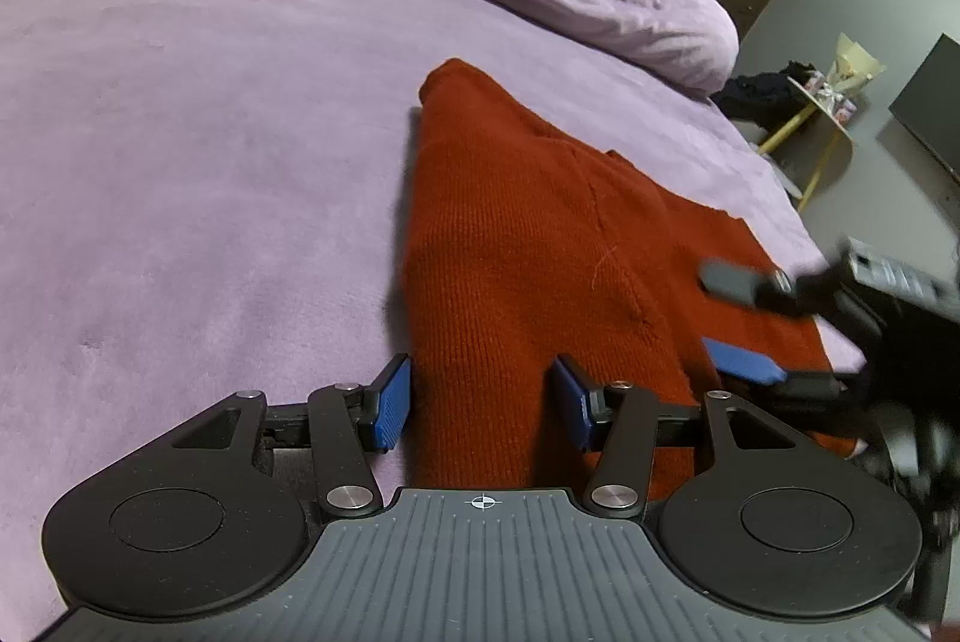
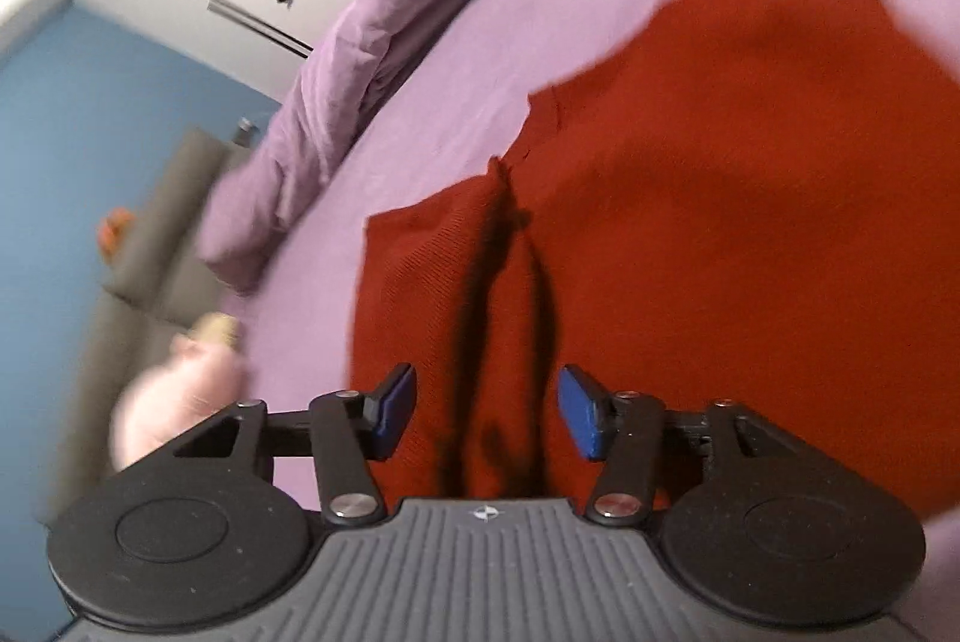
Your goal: Fold small clothes
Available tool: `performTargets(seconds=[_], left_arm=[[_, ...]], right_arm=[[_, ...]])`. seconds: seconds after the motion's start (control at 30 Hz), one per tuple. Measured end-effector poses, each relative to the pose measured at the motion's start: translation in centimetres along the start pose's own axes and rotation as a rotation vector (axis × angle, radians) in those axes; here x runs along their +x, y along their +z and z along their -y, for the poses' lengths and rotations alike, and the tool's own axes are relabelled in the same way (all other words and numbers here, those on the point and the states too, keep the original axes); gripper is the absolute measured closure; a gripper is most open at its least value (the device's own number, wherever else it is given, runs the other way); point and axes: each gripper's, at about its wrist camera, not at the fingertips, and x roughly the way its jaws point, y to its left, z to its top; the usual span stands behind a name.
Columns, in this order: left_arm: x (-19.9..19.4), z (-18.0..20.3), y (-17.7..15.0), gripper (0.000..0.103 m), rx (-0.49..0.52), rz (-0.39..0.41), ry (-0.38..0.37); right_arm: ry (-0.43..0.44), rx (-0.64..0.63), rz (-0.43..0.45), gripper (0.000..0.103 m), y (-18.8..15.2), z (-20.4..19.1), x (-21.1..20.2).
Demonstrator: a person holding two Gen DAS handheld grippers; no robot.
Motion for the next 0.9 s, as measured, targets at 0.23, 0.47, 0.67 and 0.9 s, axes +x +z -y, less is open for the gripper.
performTargets(seconds=[0.23, 0.47, 0.67, 0.9], left_arm=[[-0.3, 0.2, 0.1, 0.046, 0.013, 0.005, 0.021], [-3.9, 0.7, -2.5, 0.043, 0.006, 0.008, -0.005], [-2.1, 2.0, -3.4, 0.045, 0.059, -0.015, 0.065], [-0.6, 4.0, -2.6, 0.048, 0.004, -0.010, 0.065]], right_arm=[[-0.022, -0.036, -0.019, 0.072, 0.7, -2.2, 4.6], [-0.162, -0.305, 0.037, 0.092, 0.5, -6.1, 4.4], [-0.272, -0.592, 0.077, 0.093, -0.9, -10.1, 3.2], [-0.352, -0.798, 0.211, 0.093, -0.6, -11.9, -2.4]])
